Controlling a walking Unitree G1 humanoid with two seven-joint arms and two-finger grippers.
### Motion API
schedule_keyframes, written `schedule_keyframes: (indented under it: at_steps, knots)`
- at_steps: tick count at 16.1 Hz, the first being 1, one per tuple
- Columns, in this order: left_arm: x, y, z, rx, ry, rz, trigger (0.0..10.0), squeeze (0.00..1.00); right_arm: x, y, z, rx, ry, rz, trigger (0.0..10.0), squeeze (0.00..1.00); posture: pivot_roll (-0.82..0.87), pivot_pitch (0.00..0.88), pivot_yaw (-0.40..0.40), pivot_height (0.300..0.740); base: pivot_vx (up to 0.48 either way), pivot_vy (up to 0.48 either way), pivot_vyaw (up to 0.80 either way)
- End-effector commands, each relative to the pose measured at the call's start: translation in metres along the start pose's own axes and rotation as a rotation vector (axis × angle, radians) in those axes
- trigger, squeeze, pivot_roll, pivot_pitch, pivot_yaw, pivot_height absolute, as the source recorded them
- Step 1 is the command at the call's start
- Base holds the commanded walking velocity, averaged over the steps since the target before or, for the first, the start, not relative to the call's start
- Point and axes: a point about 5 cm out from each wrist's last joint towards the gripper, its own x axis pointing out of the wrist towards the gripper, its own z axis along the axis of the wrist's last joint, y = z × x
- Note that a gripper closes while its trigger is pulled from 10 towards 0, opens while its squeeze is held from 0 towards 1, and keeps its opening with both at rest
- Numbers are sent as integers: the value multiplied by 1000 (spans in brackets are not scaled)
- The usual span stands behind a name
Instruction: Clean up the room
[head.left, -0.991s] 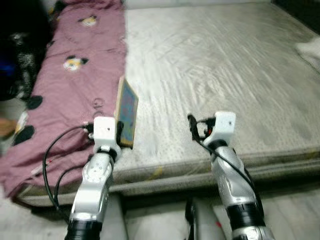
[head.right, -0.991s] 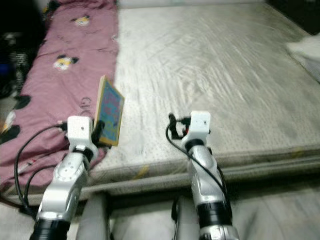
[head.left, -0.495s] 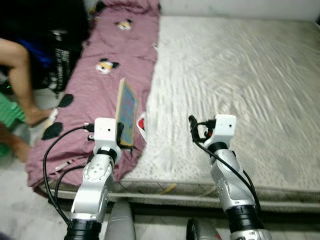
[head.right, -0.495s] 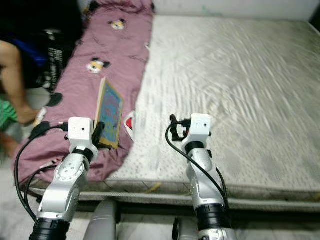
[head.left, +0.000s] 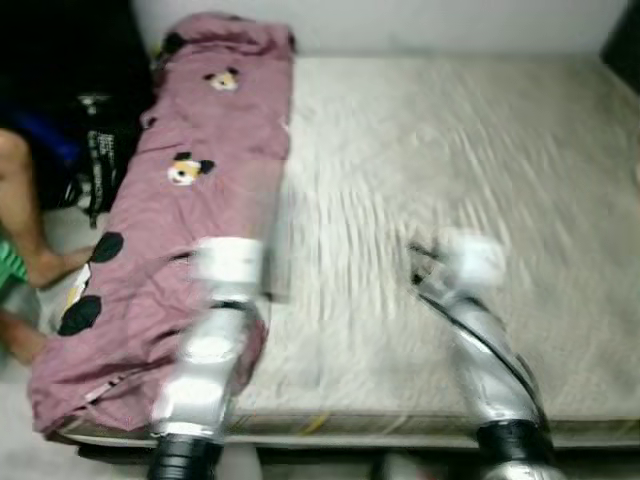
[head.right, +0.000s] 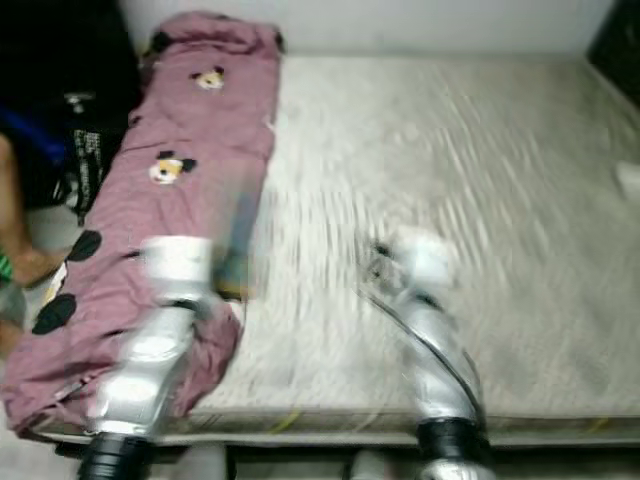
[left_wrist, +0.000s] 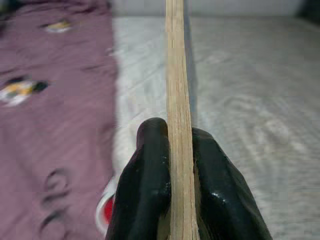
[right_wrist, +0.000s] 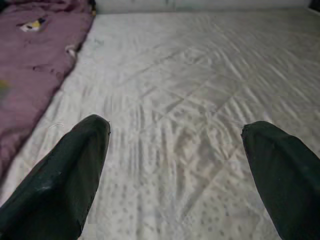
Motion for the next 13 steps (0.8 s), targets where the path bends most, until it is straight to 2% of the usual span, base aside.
schedule_keyframes:
  at_steps: [1, 4, 7, 13]
  knots:
    - [-7, 31, -2, 39, -1, 120, 10000, 0, 4, 31, 13, 16, -47, 90, 10000, 0, 46, 0, 2, 740, 0, 0, -413]
    - [-6, 32, -6, 40, 26, 119, 10000, 0, 4, 30, 12, 12, -46, 87, 10000, 0, 44, 0, 3, 740, 0, 0, -410]
    - [-7, 29, -8, 45, 29, 112, 10000, 0, 2, 29, 11, 10, -47, 85, 10000, 0, 43, 0, 5, 740, 0, 0, 0]
    - [-7, 36, -15, 71, 45, 112, 10000, 0, 4, 31, 9, 11, -46, 76, 10000, 0, 48, 0, 14, 740, 0, 0, 0]
